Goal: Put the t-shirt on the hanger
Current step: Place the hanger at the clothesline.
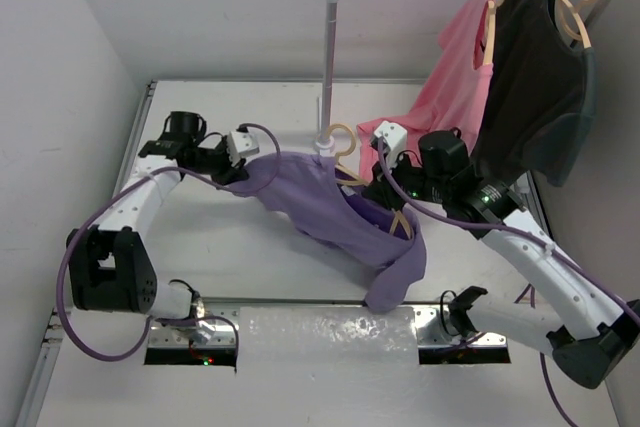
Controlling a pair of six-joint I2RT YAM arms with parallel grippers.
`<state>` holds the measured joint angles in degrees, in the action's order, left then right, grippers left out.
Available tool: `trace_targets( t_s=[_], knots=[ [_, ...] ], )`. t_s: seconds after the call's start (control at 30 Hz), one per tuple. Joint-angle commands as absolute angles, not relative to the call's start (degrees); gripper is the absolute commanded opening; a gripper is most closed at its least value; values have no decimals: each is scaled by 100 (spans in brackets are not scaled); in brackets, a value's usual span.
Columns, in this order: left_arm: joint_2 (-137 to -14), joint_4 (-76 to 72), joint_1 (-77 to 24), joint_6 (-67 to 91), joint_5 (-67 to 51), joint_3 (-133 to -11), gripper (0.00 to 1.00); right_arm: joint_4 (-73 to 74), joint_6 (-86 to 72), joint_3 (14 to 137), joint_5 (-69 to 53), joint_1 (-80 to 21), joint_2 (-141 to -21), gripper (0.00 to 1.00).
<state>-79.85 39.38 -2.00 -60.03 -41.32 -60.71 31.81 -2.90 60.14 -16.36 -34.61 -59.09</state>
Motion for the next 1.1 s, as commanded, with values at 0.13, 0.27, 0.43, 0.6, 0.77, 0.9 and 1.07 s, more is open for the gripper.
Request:
trace_targets(
  t_s=[0.13, 0.27, 0.43, 0.6, 0.77, 0.9, 1.07],
  knots=[
    [-8341, 4404, 422, -6592, -3824, -6451, 0, 3226, -97, 6346, -1731, -3393, -5467, 0],
    [-8289, 4727, 404, -6618, -4209, -6679, 22, 2919, -263, 6170, -1977, -3401, -5493, 0],
    [-7814, 4258, 369, -6286, -4414, -7137, 0, 2663, -290, 6161, -2030, -3410, -5616, 0],
    [-8313, 4964, 448, -7074, -3683, -7128, 0, 2803, -62, 6337, -1890, -3401, -5564, 0],
    [-8666, 5195, 782, -7339, -3850, -6909, 0, 3085, 176, 6503, -1661, -3410, -5423, 0],
    [-8106, 5212, 773, -7435, -4393, -6978, 34, 3225, 229, 6574, -1635, -3410, -5519, 0],
    [-7585, 5211, 773, -7530, -5167, -7347, 59, 3155, 246, 6539, -1617, -3410, -5607, 0]
  ],
)
